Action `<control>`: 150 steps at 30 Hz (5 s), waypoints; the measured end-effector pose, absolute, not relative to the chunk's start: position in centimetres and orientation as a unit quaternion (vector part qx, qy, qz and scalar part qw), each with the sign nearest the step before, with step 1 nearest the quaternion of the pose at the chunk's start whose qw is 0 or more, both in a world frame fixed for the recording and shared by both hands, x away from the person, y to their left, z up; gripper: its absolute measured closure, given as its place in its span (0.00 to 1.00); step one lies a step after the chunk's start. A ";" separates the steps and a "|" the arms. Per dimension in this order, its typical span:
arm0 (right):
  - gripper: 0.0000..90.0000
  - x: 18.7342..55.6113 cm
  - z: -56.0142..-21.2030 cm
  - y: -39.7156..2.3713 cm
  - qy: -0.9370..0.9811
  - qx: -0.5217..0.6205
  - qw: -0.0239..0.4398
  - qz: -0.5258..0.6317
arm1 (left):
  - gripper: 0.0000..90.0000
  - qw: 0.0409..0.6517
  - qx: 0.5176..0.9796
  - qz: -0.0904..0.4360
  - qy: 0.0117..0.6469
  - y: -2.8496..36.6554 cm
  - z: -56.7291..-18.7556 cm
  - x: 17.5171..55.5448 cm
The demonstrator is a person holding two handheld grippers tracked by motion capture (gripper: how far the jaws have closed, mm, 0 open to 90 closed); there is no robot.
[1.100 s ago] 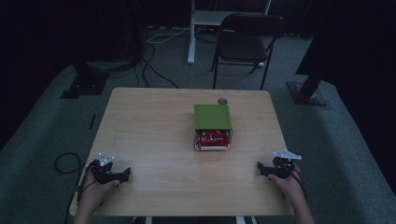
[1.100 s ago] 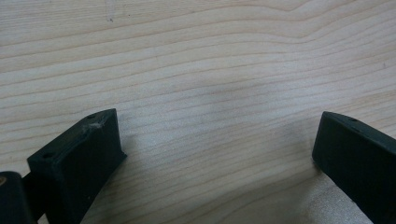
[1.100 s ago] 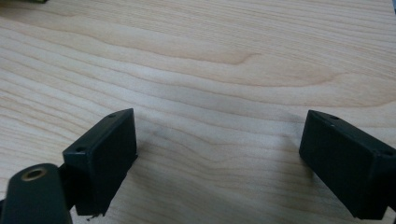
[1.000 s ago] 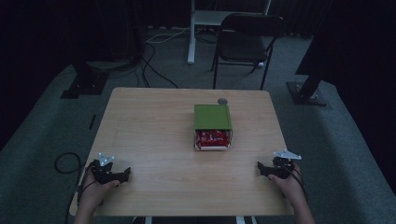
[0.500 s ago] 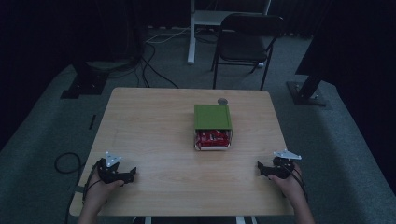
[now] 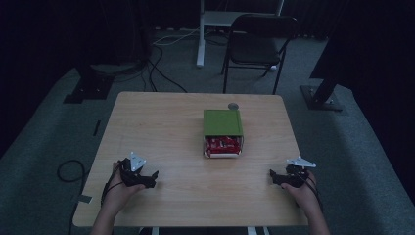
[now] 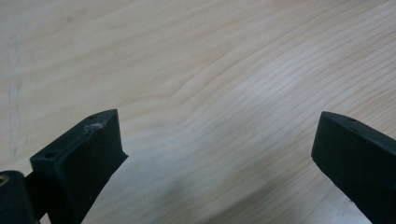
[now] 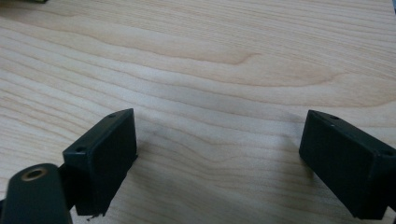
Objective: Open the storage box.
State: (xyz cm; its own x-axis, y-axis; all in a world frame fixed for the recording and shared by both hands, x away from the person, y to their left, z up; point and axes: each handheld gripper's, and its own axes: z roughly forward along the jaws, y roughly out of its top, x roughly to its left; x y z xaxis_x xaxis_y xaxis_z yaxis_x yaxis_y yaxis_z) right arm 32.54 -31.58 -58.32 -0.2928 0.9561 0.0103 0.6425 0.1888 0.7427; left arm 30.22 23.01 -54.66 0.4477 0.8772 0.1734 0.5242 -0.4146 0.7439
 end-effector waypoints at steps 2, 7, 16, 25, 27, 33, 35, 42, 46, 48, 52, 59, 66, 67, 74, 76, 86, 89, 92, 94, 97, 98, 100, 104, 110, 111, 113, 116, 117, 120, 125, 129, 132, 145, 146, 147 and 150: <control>0.12 32.5 -58.3 -31.6 0.733 0.545 0.238 0.330 | 0.03 0.313 0.796 0.288 0.432 22.4 -54.3 30.3; 0.12 32.5 -58.3 -31.6 0.733 0.545 0.238 0.330 | 0.03 0.303 0.805 0.314 0.403 20.5 -53.5 30.4; 0.12 32.5 -58.3 -31.6 0.733 0.546 0.237 0.330 | 0.03 0.301 0.822 0.335 0.349 17.1 -52.1 30.2; 0.12 32.5 -58.3 -31.6 0.733 0.546 0.238 0.330 | 0.03 0.311 0.838 0.324 0.309 13.4 -52.2 30.2; 0.12 32.5 -58.3 -31.6 0.733 0.546 0.238 0.330 | 0.03 0.314 0.840 0.323 0.303 12.7 -52.2 30.3; 0.12 32.5 -58.3 -31.6 0.733 0.546 0.237 0.330 | 0.03 0.313 0.844 0.336 0.277 10.9 -51.9 30.3; 0.12 32.5 -58.3 -31.6 0.733 0.546 0.237 0.330 | 0.03 0.314 0.845 0.341 0.267 10.2 -51.8 30.2; 0.12 32.5 -58.3 -31.6 0.733 0.546 0.237 0.330 | 0.03 0.310 0.848 0.358 0.240 7.8 -51.3 30.1; 0.12 32.5 -58.3 -31.6 0.733 0.546 0.237 0.330 | 0.03 0.308 0.852 0.363 0.218 6.4 -51.1 30.0; 0.12 32.5 -58.3 -31.6 0.733 0.546 0.237 0.330 | 0.03 0.304 0.854 0.367 0.209 5.8 -51.1 30.0; 0.12 32.5 -58.3 -31.6 0.733 0.546 0.237 0.330 | 0.03 0.293 0.858 0.377 0.189 4.7 -51.1 30.1; 0.12 32.5 -58.3 -31.6 0.733 0.546 0.237 0.330 | 0.03 0.280 0.864 0.382 0.172 3.2 -51.5 30.4; 0.12 32.5 -58.3 -31.6 0.733 0.546 0.237 0.330 | 0.03 0.268 0.873 0.382 0.143 2.0 -51.7 30.6; 0.12 32.5 -58.3 -31.6 0.733 0.546 0.237 0.330 | 0.03 0.264 0.875 0.382 0.139 1.8 -51.7 30.6; 0.12 32.5 -58.3 -31.6 0.732 0.546 0.238 0.330 | 0.07 0.246 0.875 0.403 0.106 0.4 -52.3 30.6; 0.12 32.5 -58.3 -31.6 0.732 0.547 0.238 0.330 | 0.08 0.234 0.876 0.412 0.092 0.1 -52.5 30.6; 0.13 32.5 -58.3 -31.6 0.732 0.547 0.238 0.330 | 0.19 0.189 0.894 0.404 0.039 -0.8 -53.6 30.9; 0.13 32.5 -58.3 -31.6 0.732 0.547 0.238 0.330 | 0.21 0.183 0.894 0.407 0.037 -0.9 -53.8 31.3; 0.13 32.5 -58.3 -31.6 0.732 0.547 0.238 0.330 | 0.24 0.170 0.897 0.405 0.037 -1.0 -54.2 31.5; 0.13 32.5 -58.3 -31.6 0.732 0.547 0.238 0.330 | 0.25 0.160 0.901 0.401 0.036 -1.1 -54.4 31.7; 0.13 32.5 -58.3 -31.6 0.732 0.547 0.238 0.330 | 0.25 0.161 0.899 0.407 0.029 -1.3 -54.6 31.8; 0.13 32.5 -58.3 -31.6 0.731 0.547 0.238 0.330 | 0.26 0.158 0.898 0.409 0.028 -1.3 -54.5 31.8; 0.13 32.5 -58.3 -31.6 0.732 0.547 0.238 0.330 | 0.27 0.153 0.897 0.413 0.025 -1.5 -54.6 31.9; 0.13 32.5 -58.3 -31.6 0.732 0.547 0.238 0.330 | 0.35 0.131 0.895 0.427 0.023 -1.8 -54.8 32.3; 0.13 32.5 -58.3 -31.6 0.731 0.547 0.238 0.330 | 0.52 0.119 0.886 0.447 0.018 -1.9 -54.8 32.7; 0.13 32.5 -58.3 -31.6 0.732 0.547 0.238 0.330 | 0.54 0.112 0.885 0.452 0.014 -1.9 -54.9 32.7; 0.13 32.5 -58.3 -31.6 0.732 0.547 0.238 0.330 | 0.54 0.104 0.879 0.464 0.007 -2.0 -55.2 32.8; 0.13 32.5 -58.3 -31.6 0.732 0.547 0.238 0.330 | 0.64 0.107 0.873 0.475 0.015 -2.1 -55.3 32.9; 0.13 32.5 -58.3 -31.6 0.731 0.547 0.238 0.330 | 0.66 0.104 0.871 0.480 0.010 -2.1 -55.3 32.9; 0.13 32.5 -58.3 -31.6 0.731 0.547 0.238 0.330 | 0.72 0.090 0.865 0.494 -0.004 -2.3 -55.5 32.9; 0.13 32.5 -58.3 -31.6 0.732 0.547 0.238 0.330 | 0.75 0.072 0.852 0.518 -0.017 -2.5 -56.0 32.9; 0.13 32.5 -58.3 -31.6 0.732 0.547 0.239 0.329 | 0.81 0.053 0.845 0.532 -0.031 -2.7 -56.2 32.9; 0.13 32.5 -58.3 -31.6 0.731 0.547 0.238 0.330 | 0.82 0.051 0.843 0.534 -0.035 -2.6 -56.2 32.9; 0.13 32.5 -58.3 -31.6 0.732 0.547 0.238 0.329 | 0.83 0.056 0.868 0.492 -0.033 -2.6 -55.1 32.2; 0.13 32.5 -58.3 -31.6 0.732 0.547 0.238 0.329 | 0.83 0.057 0.869 0.490 -0.033 -2.6 -55.0 32.1; 0.13 32.5 -58.3 -31.6 0.732 0.547 0.239 0.330 | 0.83 0.058 0.870 0.489 -0.034 -2.6 -55.0 32.0; 0.13 32.5 -58.3 -31.6 0.732 0.547 0.239 0.329 | 0.83 0.055 0.873 0.483 -0.035 -2.6 -54.9 31.6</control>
